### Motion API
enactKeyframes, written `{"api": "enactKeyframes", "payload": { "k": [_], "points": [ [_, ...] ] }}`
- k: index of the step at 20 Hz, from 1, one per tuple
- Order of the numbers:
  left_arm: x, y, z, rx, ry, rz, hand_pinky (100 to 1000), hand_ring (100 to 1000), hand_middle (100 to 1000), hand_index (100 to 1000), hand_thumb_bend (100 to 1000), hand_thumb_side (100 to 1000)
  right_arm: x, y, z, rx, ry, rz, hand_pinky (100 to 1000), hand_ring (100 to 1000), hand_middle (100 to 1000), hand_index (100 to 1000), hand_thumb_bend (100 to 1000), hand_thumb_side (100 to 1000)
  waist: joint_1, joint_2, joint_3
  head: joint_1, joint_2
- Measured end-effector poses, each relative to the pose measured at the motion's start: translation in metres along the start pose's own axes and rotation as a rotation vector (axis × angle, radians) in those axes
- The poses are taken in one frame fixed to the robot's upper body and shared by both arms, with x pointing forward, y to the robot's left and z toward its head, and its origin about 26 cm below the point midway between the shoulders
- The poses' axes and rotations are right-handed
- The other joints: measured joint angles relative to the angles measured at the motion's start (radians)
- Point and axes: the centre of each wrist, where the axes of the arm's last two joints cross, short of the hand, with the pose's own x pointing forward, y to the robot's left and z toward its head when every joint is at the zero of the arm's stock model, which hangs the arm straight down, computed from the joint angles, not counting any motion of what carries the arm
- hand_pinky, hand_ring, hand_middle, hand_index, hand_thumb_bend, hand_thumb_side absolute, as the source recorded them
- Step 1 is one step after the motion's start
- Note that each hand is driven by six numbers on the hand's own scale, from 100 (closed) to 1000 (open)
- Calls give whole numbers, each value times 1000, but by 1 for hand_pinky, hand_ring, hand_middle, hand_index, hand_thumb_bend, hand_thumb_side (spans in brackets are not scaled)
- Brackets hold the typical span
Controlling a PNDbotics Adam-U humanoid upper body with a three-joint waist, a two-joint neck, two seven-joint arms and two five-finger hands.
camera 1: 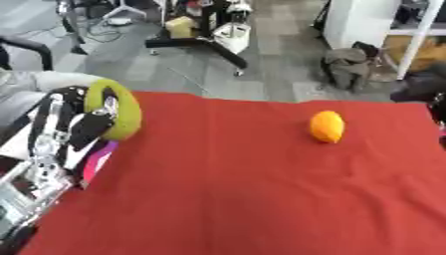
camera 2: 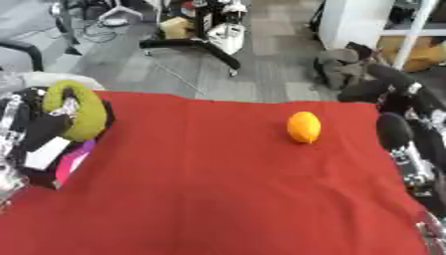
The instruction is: Pick up the objects with one hand, pass them to the other hand, and then place them into the box on the other side of the table.
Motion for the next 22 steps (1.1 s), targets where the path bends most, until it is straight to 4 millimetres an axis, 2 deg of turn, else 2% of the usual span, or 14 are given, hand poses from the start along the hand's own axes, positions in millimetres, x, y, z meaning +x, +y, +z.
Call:
{"api": "enactKeyframes", "payload": {
  "k": [1,2,3,4,7,10,11,13,16,19,21,22],
  "points": [
    [-11,5,-9,21,40,-54,833,764,769,517,100,132,-1,1,2,9,5,0,1000,730,667,872,168,670,0,0,-4,10,-3],
    [-22,10,-17,42,78,-107,844,784,800,582,100,181,-2,1,3,17,11,0,1000,730,666,872,165,672,1,0,-9,18,-8],
    [-35,14,-23,59,117,-154,898,866,889,754,375,432,-3,2,5,25,14,-1,1000,729,665,872,162,673,1,0,-15,24,-10],
    [-47,17,-28,71,158,-191,938,929,951,845,562,575,-4,3,5,35,15,-2,1000,728,664,871,158,674,1,0,-18,27,-13],
    [-74,25,-37,88,256,-248,973,973,992,880,612,703,-6,3,8,51,21,-4,1000,726,661,869,152,675,3,0,-25,26,-17],
    [-77,29,-39,92,272,-257,975,976,1000,865,620,744,-7,4,9,62,24,-4,1000,724,657,866,149,675,8,1,-26,9,-17],
    [-74,29,-38,92,260,-254,976,975,1000,857,613,751,-8,4,9,64,25,-4,1000,724,657,866,116,686,9,1,-25,0,-17],
    [-60,27,-35,85,210,-237,976,966,1000,814,552,684,-9,3,9,67,28,0,1000,725,659,867,149,664,10,1,-22,-22,-17],
    [-18,22,-21,68,57,-183,961,933,973,759,502,596,-12,-2,12,82,47,22,1000,738,689,875,158,643,9,1,-14,-86,-12],
    [36,15,15,39,-176,-77,929,881,916,726,462,562,-19,-19,15,111,75,86,1000,753,742,902,156,615,6,1,1,-208,15],
    [56,5,38,25,-300,2,921,868,900,718,454,532,-26,-35,18,136,110,141,1000,756,762,903,156,595,6,1,17,-307,36],
    [63,-2,46,24,-349,39,918,863,888,707,443,519,-31,-46,20,147,138,171,1000,759,772,908,100,545,6,1,31,-358,44]
  ]
}}
